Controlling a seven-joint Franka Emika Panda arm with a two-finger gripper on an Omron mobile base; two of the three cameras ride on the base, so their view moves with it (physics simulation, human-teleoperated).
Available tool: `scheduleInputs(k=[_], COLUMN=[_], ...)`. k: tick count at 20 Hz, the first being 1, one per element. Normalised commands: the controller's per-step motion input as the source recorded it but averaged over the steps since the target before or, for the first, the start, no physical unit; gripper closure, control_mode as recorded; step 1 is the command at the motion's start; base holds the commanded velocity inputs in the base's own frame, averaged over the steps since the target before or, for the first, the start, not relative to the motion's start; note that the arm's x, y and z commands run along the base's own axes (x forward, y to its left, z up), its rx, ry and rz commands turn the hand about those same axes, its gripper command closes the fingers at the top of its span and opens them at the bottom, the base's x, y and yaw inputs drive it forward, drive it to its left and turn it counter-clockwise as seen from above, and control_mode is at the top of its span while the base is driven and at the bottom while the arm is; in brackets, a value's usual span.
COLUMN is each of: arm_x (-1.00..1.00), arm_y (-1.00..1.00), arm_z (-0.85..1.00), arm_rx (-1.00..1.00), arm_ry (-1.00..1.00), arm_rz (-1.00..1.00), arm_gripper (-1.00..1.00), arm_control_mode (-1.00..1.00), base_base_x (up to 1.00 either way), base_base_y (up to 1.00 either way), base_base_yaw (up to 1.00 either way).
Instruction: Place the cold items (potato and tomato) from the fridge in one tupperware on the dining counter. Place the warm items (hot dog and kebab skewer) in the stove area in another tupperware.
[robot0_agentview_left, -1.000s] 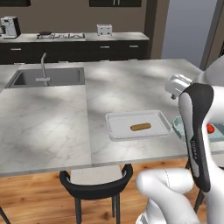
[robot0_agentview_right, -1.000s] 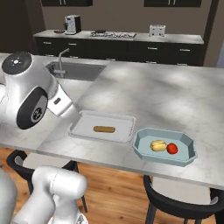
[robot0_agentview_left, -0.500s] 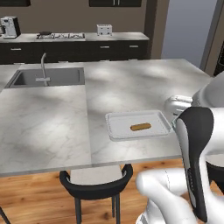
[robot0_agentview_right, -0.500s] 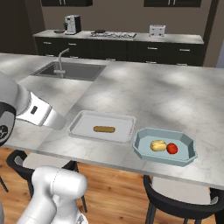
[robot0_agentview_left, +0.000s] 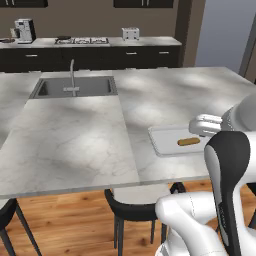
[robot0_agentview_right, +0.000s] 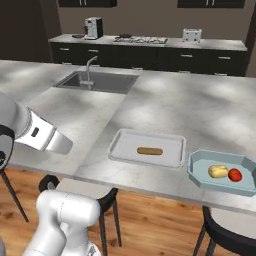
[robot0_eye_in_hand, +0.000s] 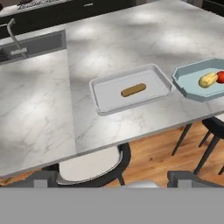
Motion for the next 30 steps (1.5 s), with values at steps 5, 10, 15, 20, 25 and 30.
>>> scheduleInputs(k=[5,10,15,20,25,30], arm_x=[0.0,0.0,0.0,0.0,0.0,0.0], arm_y=[0.0,0.0,0.0,0.0,0.0,0.0], arm_z=[0.0,0.0,0.0,0.0,0.0,0.0], arm_rx=[0.0,0.0,0.0,0.0,0.0,0.0], arm_ry=[0.0,0.0,0.0,0.0,0.0,0.0], arm_rz=[0.0,0.0,0.0,0.0,0.0,0.0], arm_gripper=[-1.0,-1.0,-1.0,-1.0,-1.0,-1.0], arm_control_mode=[1.0,1.0,1.0,1.0,1.0,1.0], base_base_x=[-0.52,-0.53,-0.3,-0.18,-0.14,-0.11], base_base_y=[1.0,1.0,1.0,1.0,1.0,1.0], base_base_yaw=[0.01,0.07,0.0,0.0,0.0,0.0])
